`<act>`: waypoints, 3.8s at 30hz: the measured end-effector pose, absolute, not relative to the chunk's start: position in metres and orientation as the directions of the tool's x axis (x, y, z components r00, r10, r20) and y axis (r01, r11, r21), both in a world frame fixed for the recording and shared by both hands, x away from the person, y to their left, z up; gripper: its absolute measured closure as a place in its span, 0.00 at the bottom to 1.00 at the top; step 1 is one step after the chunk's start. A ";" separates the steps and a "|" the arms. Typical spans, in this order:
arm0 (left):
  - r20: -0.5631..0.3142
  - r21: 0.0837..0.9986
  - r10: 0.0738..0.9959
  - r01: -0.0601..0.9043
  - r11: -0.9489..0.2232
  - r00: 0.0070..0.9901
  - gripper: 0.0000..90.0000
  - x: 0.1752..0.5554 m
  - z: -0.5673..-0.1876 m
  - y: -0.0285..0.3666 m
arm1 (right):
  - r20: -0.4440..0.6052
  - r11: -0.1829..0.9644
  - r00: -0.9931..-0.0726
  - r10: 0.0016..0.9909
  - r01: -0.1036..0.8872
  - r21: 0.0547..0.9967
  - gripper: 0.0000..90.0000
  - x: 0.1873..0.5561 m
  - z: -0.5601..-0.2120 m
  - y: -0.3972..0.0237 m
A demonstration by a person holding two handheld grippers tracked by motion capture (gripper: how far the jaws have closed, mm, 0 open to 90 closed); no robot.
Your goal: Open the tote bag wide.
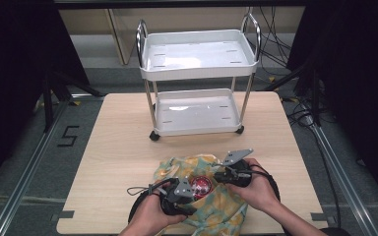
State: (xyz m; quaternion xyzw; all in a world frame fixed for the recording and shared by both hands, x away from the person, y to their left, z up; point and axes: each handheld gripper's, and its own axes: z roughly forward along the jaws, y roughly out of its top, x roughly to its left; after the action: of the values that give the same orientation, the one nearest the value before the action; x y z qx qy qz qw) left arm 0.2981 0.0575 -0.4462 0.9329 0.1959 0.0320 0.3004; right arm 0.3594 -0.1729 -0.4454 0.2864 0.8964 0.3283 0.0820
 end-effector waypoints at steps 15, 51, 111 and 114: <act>-0.063 0.529 0.336 0.317 -0.787 0.940 0.99 0.287 -0.468 0.047 | 0.028 0.638 -0.843 0.537 0.427 0.641 0.93 0.360 -0.447 -0.172; -0.070 0.648 0.529 0.441 -0.621 0.846 0.99 0.326 -0.453 0.076 | 0.022 0.613 -0.830 0.558 0.430 0.663 0.88 0.361 -0.448 -0.176; -0.150 0.614 0.432 0.427 -0.664 0.889 0.99 0.291 -0.472 0.038 | 0.042 0.578 -0.820 0.571 0.437 0.689 0.76 0.356 -0.444 -0.177; -0.147 0.595 0.415 0.415 -0.688 0.898 0.99 0.290 -0.476 0.036 | 0.020 0.596 -0.830 0.557 0.417 0.687 0.75 0.357 -0.446 -0.178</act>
State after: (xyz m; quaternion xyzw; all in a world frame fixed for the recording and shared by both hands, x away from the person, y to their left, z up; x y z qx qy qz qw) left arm 0.2904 0.0364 -0.4760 0.9187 0.2258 -0.0004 0.3239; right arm 0.3567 -0.1785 -0.4459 0.2742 0.8878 0.3561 0.0989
